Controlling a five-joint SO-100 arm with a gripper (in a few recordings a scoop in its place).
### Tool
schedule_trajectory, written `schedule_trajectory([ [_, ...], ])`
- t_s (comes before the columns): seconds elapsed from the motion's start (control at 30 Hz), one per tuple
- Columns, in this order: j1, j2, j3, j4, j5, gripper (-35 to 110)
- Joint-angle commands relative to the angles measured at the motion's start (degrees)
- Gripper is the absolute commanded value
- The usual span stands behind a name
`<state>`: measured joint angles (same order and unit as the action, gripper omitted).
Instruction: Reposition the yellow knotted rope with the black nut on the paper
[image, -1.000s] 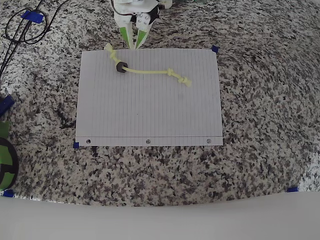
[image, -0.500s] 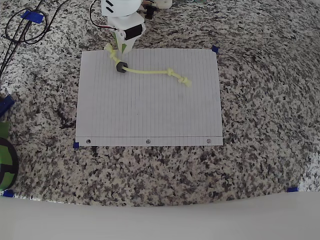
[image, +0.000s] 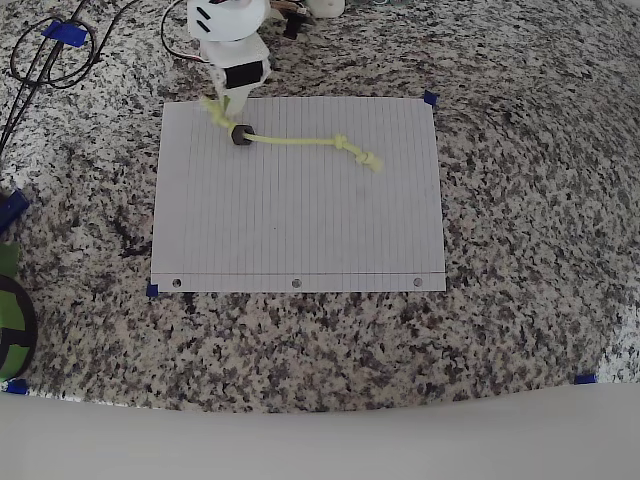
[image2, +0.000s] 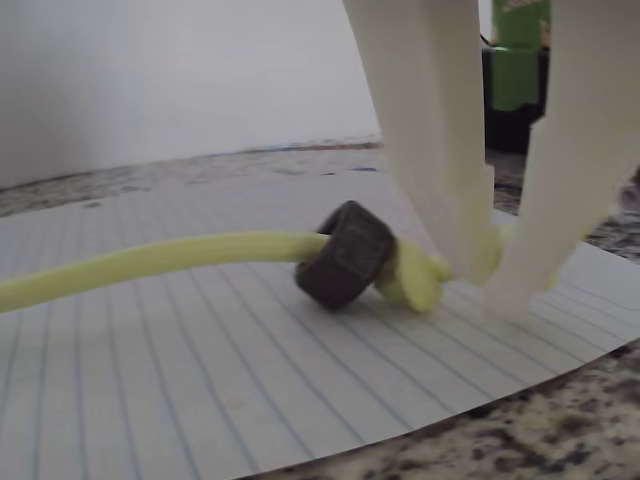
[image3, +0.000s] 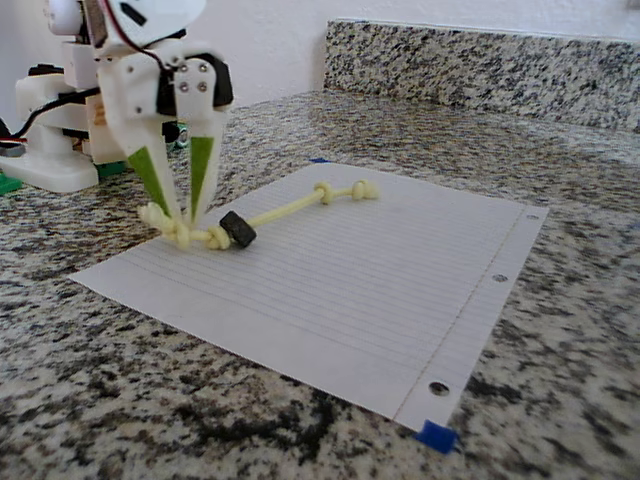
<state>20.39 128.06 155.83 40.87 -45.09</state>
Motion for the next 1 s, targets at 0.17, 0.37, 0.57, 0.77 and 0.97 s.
schedule_trajectory([
  [0.17,-1.0,-1.7,-5.1,-4.2,-2.7,0],
  [0.37,-0.4,5.5,-4.7,1.6,-2.7,0],
  [0.57,-0.7,23.6,-0.9,8.3,-5.2,0],
  [0.77,0.1,28.9,7.4,11.4,-4.2,0],
  [0.97,2.6,18.3,7.8,3.9,-4.3,0],
])
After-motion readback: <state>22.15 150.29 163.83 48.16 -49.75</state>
